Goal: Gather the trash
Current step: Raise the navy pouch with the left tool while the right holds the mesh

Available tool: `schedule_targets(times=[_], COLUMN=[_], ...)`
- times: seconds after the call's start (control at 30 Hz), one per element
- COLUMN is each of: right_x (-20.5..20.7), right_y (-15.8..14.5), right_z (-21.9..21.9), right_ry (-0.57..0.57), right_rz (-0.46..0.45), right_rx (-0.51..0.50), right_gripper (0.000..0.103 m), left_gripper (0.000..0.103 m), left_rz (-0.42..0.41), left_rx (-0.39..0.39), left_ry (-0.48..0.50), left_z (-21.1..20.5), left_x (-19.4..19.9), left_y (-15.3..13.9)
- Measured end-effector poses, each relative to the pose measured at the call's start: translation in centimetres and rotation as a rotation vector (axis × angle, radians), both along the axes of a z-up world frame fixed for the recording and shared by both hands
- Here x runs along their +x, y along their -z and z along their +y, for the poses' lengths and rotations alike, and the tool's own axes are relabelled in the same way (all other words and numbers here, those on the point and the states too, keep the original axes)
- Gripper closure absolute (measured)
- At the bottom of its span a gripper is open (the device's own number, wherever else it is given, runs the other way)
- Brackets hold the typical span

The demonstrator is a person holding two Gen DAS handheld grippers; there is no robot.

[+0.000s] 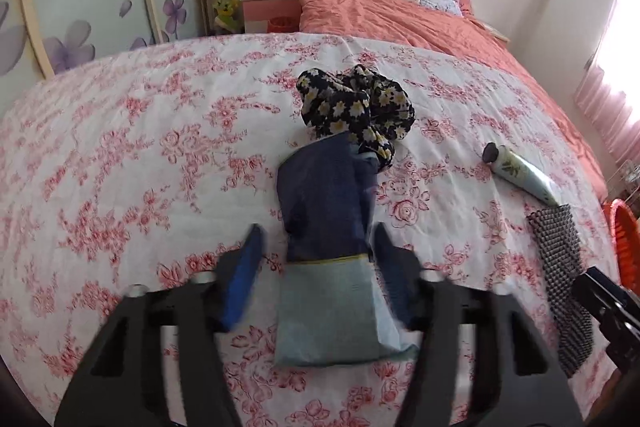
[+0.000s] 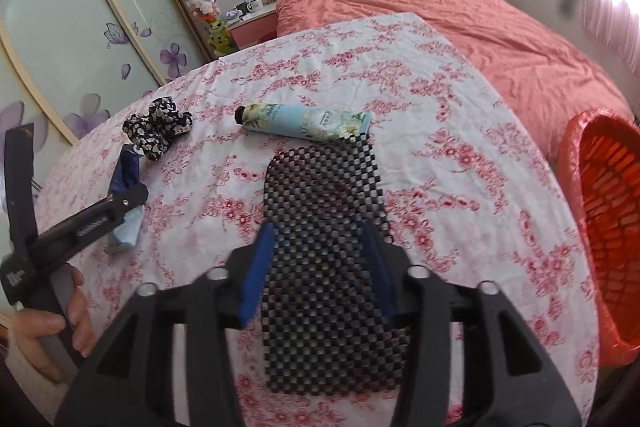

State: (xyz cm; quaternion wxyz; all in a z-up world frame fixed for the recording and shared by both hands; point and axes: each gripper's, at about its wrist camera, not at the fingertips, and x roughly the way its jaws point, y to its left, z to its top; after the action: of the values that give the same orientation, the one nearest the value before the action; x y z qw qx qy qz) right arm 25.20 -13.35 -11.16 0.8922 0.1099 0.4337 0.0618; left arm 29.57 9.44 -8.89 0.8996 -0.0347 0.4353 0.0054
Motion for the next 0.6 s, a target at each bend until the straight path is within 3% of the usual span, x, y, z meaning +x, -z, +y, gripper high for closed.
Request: schedule_targets(times=[0.3,0.47,0.6], right_x=[-1.0,-1.2,-1.4], right_y=[0.8,0.8,0.6], right_z=[2.3,2.1,1.3], right_ry=[-0.026,-0.007,0.002], right_rz=[-0.031,-0.035,-0.036], right_rx=[-0.186,-0.210,-0.189], right_gripper=[0.052,0.084,0.093], left_gripper=[0.058,0.057,0.055], left_rz=[-0.004,-0.013,0.008], left_rx=[-0.033,-0.016,-0.019], left_ry=[0.138,0.148,0.137], left_z=[-1.2,-1.9,-2.1], left_x=[-4.1,-4.5,-4.1], left_y=[-0.5,-0.5,0.1])
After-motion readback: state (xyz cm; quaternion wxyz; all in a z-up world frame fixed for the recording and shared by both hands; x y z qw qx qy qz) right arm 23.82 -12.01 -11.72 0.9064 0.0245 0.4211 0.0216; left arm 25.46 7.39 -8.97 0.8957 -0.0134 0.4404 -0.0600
